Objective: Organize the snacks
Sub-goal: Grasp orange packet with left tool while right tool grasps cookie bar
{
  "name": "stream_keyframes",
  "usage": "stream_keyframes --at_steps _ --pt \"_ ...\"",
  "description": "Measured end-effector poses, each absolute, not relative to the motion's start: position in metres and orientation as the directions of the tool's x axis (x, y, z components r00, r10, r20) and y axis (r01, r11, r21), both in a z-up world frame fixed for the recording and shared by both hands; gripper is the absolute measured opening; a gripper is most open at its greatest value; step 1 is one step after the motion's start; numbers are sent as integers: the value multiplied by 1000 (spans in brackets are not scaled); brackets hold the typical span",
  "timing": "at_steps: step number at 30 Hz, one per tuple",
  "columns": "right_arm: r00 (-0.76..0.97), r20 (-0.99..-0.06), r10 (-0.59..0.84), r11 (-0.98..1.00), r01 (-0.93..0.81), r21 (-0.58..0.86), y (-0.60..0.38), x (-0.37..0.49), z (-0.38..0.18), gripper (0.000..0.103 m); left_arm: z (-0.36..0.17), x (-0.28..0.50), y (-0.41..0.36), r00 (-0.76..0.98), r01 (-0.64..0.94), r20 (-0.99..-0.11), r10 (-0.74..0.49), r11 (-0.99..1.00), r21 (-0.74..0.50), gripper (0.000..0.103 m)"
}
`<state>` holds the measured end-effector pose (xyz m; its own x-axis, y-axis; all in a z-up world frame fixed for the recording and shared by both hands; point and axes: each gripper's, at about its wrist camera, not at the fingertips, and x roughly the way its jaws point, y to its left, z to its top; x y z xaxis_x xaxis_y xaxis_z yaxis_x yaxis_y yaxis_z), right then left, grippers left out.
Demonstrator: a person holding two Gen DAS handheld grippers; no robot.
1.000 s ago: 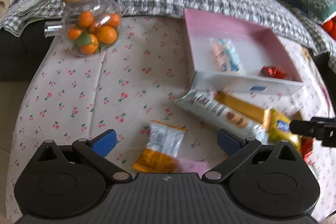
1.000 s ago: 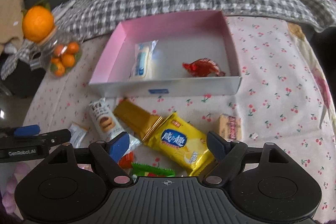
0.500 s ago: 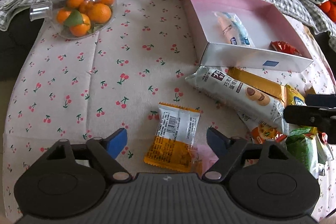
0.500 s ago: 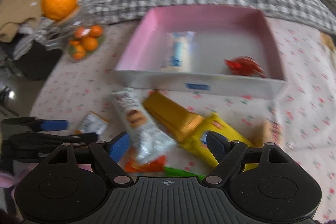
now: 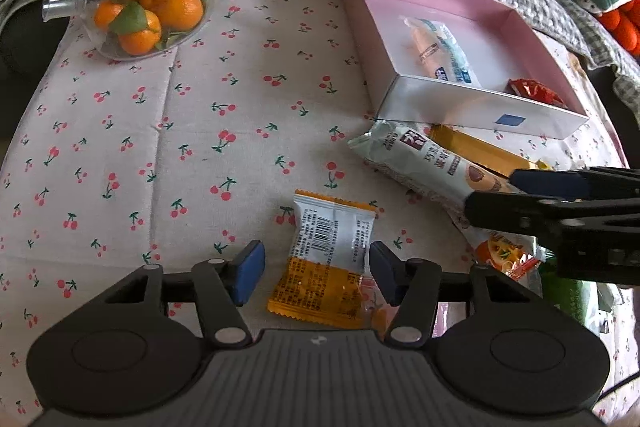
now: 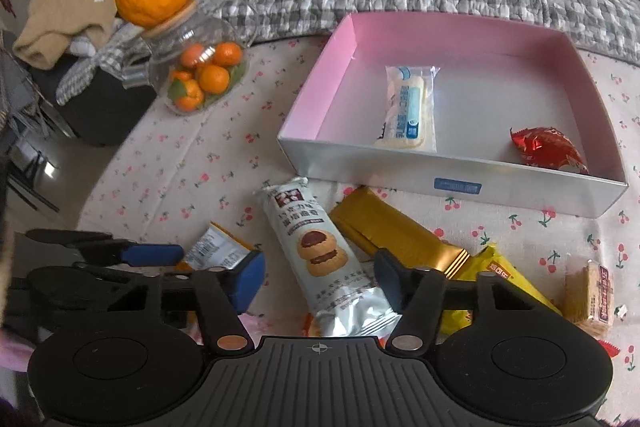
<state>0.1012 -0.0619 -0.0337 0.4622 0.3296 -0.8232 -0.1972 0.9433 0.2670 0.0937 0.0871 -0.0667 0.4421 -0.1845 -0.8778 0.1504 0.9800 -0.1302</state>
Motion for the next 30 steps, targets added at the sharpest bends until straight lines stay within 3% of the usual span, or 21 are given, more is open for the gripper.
stream_keyframes --at_steps 3,10,16,30 --pt "453 -836 310 949 -201 244 -59 102 -39 47 -67 94 83 442 166 -879 -181 979 -118 55" --pt "460 -844 274 954 -240 179 -50 99 -43 43 -69 93 74 450 193 -881 -146 979 -64 55" --pt "439 -843 311 944 -243 222 -48 101 -40 33 -68 92 74 458 202 -883 -105 979 -12 38" --pt "393 -848 356 934 -145 325 -61 100 -24 31 -57 90 77 473 156 -874 -107 987 -37 36"
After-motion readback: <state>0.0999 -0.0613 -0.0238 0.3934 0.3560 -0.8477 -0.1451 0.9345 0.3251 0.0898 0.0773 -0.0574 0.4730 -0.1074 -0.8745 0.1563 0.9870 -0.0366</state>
